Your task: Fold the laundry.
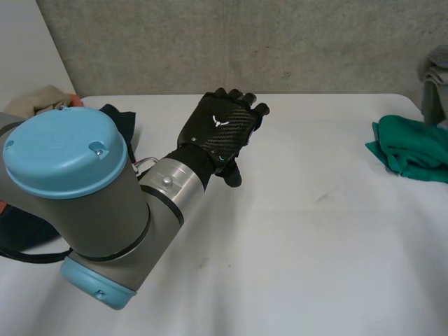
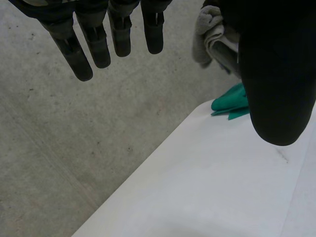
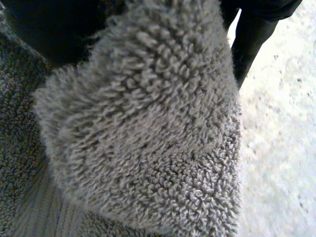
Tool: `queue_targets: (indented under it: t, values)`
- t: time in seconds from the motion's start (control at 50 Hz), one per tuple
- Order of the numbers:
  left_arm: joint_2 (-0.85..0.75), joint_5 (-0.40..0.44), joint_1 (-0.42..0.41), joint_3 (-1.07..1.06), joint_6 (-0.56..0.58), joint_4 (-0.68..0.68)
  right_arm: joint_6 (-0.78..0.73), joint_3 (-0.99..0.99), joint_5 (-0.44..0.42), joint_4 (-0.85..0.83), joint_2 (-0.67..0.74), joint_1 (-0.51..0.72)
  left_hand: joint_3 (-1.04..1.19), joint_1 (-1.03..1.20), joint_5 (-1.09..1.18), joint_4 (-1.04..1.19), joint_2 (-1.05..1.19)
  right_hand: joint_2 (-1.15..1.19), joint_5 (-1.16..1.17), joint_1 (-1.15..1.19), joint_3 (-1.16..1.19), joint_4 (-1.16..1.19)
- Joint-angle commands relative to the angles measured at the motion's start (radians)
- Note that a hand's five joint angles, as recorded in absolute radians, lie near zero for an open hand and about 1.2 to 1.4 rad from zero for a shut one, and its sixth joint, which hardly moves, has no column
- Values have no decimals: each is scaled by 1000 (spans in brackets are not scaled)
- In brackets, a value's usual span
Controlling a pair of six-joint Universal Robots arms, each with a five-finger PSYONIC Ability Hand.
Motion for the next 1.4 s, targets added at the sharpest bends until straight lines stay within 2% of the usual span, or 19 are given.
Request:
queue_targets:
  t: [0.02,0.12,0.28,0.54,0.56,0.6,0.66,0.72,0.8,0.84,0.86,0.92,0.98,1.1,1.14,1.24,1.28,1.34,1.4]
  values:
    - [-2,-1,0,-3,-2,0,0,-10,-4,-22,84,15,-13,-23,3,-10,-10,263,313,418,239,200]
    - [-8,-2,0,-6,-2,0,-3,88,-39,-86,138,14,-13,-23,3,-10,-10,263,313,418,239,200]
    - [-10,-1,-4,-17,-2,0,-3,259,-180,-200,141,-21,-13,-23,3,-10,-10,263,313,418,239,200]
    - [3,-2,-10,-22,-2,0,-37,397,-189,-60,12,-106,-13,-23,3,-10,-10,263,313,418,239,200]
    - [3,-2,-10,-22,-2,0,-52,401,-189,-45,5,-109,-13,-23,3,-10,-10,130,181,286,107,68]
    - [4,-2,-10,-26,-1,0,-106,417,-186,8,-15,-113,-16,-26,0,-13,-13,-917,-867,-762,-941,-980]
    - [7,-2,-11,-28,1,0,-187,431,-182,97,-58,-129,-19,-29,-3,-16,-16,-959,-908,-803,-982,-1021]
    - [9,-2,-11,-29,1,0,-273,429,-140,217,-118,-152,-19,-29,-3,-16,-16,-959,-908,-803,-982,-1021]
    - [24,-4,-13,-32,1,0,-420,414,36,387,-233,-189,-22,-32,-6,-18,-19,-959,-908,-803,-982,-1021]
    - [38,-4,-13,-32,1,0,-475,399,105,412,-271,-201,-25,-35,-9,-21,-22,-959,-908,-803,-982,-1021]
    - [47,-4,-11,-32,-1,0,-553,371,208,432,-308,-213,-28,-38,-12,-24,-25,-959,-908,-803,-982,-1021]
    - [70,-4,-8,-28,-1,0,-671,342,351,426,-371,-212,-31,-41,-15,-27,-28,-959,-908,-803,-982,-1021]
    - [102,-4,0,-16,-2,3,-733,334,424,392,-443,-204,-34,-44,-18,-30,-31,-959,-908,-803,-982,-1021]
    - [148,-28,39,24,4,32,-563,446,403,288,-578,-11,-25,-35,-9,-21,-22,-959,-908,-803,-982,-1021]
    - [164,-86,102,38,9,41,-461,544,358,265,-675,52,-25,-35,-9,-21,-22,-959,-908,-803,-982,-1021]
    - [164,-154,274,50,41,51,-308,795,150,228,-843,152,-28,-38,-12,-24,-25,-959,-908,-803,-982,-1021]
    - [150,-154,366,47,84,51,-270,917,21,217,-894,221,-28,-38,-12,-24,-25,-959,-908,-803,-982,-1021]
    - [68,-153,479,41,188,52,-273,1051,-74,231,-928,337,-31,-41,-15,-27,-28,-959,-908,-803,-982,-1021]
    - [-16,-150,535,46,261,54,-293,1136,-102,242,-934,408,-34,-44,-18,-30,-31,-959,-908,-803,-982,-1021]
